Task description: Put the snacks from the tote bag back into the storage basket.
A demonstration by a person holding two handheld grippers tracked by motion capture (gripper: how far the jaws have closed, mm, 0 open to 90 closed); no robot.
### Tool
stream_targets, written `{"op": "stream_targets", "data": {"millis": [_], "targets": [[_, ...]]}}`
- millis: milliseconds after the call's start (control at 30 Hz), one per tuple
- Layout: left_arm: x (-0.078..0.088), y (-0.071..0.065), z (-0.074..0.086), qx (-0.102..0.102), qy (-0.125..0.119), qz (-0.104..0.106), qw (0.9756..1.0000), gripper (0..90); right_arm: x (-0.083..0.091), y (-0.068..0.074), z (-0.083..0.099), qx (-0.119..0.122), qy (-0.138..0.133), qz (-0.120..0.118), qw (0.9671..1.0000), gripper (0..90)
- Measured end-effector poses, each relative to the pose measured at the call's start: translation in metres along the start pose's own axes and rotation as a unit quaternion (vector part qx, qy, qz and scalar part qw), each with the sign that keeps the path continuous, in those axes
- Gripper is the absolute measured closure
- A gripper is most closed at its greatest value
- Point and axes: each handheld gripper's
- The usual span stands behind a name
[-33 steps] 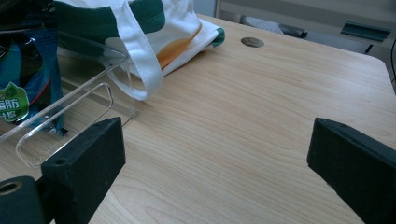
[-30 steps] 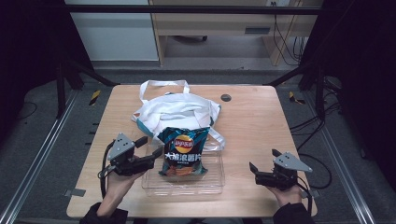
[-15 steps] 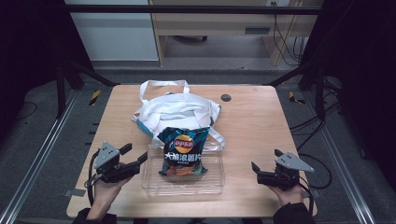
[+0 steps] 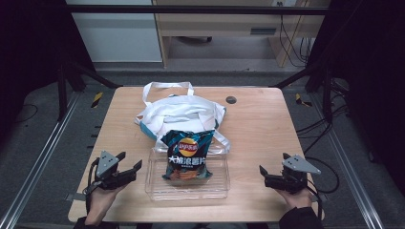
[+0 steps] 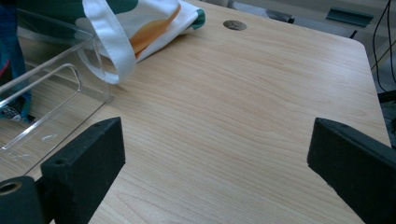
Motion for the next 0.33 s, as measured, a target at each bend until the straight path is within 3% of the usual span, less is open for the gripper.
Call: {"op": "stream_targets", "data": {"millis": [167, 333], "targets": [[-0.007, 0.012, 0.005, 0.007, 0.013, -0.012, 0.9998, 29.3, -0.002, -0.003, 0.002, 0.001, 0.007, 0.006, 1.0, 4.5], [-0.016, 0.012, 0.007, -0.013, 0.034, -0.007, 0.9993, 30.2, -0.004, -0.008, 0.004, -0.003, 0.017, 0.009, 0.9998, 4.4]]}}
Point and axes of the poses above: each handheld gripper's, and its own axes: x roughly backward along the jaws, z roughly out of its underside, y roughly to its left, and after that the axes turned 2 degrees about -z, right-handed
